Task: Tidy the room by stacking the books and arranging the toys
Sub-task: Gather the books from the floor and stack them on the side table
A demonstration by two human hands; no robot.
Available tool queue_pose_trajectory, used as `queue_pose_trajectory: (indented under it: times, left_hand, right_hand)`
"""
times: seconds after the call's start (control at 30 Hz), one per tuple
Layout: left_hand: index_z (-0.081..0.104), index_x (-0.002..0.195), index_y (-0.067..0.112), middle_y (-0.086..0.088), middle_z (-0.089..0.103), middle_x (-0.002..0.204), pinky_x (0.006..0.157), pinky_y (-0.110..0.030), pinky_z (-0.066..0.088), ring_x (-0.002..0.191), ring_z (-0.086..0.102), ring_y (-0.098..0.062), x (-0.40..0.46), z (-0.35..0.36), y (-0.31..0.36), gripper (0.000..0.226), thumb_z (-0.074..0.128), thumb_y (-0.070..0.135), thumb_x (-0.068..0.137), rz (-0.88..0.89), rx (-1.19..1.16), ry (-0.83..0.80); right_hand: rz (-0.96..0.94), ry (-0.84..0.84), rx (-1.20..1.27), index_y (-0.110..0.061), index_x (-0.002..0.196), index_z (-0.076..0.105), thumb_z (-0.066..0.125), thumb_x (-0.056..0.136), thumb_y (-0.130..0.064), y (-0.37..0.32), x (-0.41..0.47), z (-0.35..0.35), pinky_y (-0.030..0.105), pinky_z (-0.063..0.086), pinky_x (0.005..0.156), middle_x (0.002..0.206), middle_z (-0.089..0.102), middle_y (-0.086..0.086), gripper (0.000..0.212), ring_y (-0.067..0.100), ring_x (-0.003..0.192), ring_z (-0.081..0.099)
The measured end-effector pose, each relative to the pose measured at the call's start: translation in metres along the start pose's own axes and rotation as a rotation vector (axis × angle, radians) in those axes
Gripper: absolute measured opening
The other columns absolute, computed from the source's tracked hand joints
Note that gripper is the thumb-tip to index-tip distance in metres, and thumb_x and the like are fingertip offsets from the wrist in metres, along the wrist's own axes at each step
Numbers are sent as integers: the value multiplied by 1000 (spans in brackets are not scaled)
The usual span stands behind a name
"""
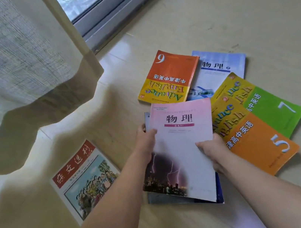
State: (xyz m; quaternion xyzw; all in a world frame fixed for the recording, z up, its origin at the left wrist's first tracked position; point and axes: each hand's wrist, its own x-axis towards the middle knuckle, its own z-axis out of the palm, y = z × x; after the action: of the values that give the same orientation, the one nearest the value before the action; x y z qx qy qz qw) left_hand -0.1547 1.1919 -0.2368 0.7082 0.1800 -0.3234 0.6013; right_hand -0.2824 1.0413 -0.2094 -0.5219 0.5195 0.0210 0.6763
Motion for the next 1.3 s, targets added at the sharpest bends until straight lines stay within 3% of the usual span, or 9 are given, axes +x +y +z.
queue_pose_trajectory:
  times: [0.13,0.27,0.4,0.5,0.63,0.77,0.9,1.1,1.3]
  left_hand:
    - [48,131,8,-12,67,114,73,-38,58,94,69,-27,-17,1,13,43,62,31,98,51,-71,86]
    - [58,116,12,-6,74,95,61,-32,58,78,74,-22,-64,-9,61,37,54,46,100,331,-144,-17]
    - [57,119,4,-19,72,103,73,-43,61,90,72,-33,-104,-17,92,89,64,78,70,615,-211,-125]
    - [61,100,17,3,72,86,69,-32,58,83,72,-16,-114,-25,94,84,69,87,55,700,-184,-91]
    - [69,110,16,-4,76,95,79,-40,59,93,72,-27,-103,-23,59,69,79,67,64,521,-148,-56]
    - [73,105,15,0,78,82,76,-37,57,83,73,-27,-112,-8,50,56,80,59,70,287,-139,87]
    - [71,109,5,-12,78,97,81,-39,61,91,75,-32,-152,-8,101,53,77,48,79,209,-202,87]
    - [70,110,3,-12,78,98,88,-43,60,90,76,-30,-272,-14,203,64,78,56,76,134,-116,68]
    - [68,112,13,-7,76,103,95,-47,55,97,72,-28,-428,-45,278,54,68,60,85,116,59,58]
  right_hand:
    - [-82,-38,86,-15,105,54,61,88,4,-10,-15,1,53,57,77,103,68,14,26,35,89,68]
    - [-298,-109,193,-18,104,63,76,82,-13,-41,-39,-4,38,59,67,100,74,8,26,24,83,72]
    - [-590,-183,204,-17,105,68,81,71,-26,-83,-74,-5,32,58,76,99,76,-1,38,15,89,71]
    - [-676,-256,239,-14,101,65,77,75,-15,-97,-88,-11,21,55,68,87,76,-10,29,4,80,69]
    - [-595,-285,67,-21,96,70,82,74,-12,-85,-77,-19,22,56,67,87,76,-11,27,5,82,70]
    - [-409,-252,83,-15,91,73,81,75,-11,-78,-64,-16,25,57,65,89,76,-1,19,9,72,70]
    - [-315,-283,96,-4,104,73,84,73,-14,-127,-93,-22,41,58,81,96,76,10,34,26,86,73]
    - [-131,-320,188,-1,109,70,84,71,-11,-220,-202,-54,58,56,80,99,74,17,41,38,91,71]
    - [-27,-350,132,0,114,67,81,74,-8,-313,-348,-79,46,59,68,98,74,18,43,33,81,71]
